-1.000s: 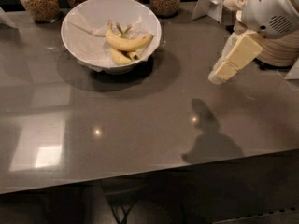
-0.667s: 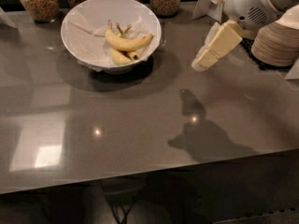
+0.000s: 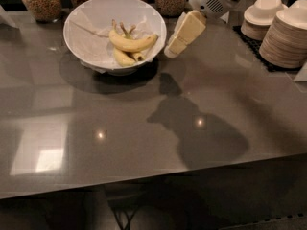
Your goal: Pick banana from white bowl
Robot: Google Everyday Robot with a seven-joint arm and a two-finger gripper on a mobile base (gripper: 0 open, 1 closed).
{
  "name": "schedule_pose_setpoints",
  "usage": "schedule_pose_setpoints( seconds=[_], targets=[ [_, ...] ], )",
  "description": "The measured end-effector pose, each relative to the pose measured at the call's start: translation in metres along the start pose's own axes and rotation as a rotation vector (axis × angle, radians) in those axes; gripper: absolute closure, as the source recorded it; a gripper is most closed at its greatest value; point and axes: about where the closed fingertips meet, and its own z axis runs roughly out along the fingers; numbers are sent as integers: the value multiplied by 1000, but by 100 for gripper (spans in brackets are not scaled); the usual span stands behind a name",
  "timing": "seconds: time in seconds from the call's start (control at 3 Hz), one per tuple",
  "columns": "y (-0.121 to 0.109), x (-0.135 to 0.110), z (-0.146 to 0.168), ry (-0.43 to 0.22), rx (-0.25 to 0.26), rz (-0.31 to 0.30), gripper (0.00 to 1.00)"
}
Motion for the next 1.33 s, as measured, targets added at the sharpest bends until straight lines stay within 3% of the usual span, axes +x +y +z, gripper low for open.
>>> schedule_pose_setpoints(
  seconds=[0.67,1.0,1.33],
  targets=[
    [-20,-50,55,-28,-41,-35,0],
    [-18,-74,64,-80,-68,-73,0],
    [-21,-72,81,-72,-79,-74,0]
  ],
)
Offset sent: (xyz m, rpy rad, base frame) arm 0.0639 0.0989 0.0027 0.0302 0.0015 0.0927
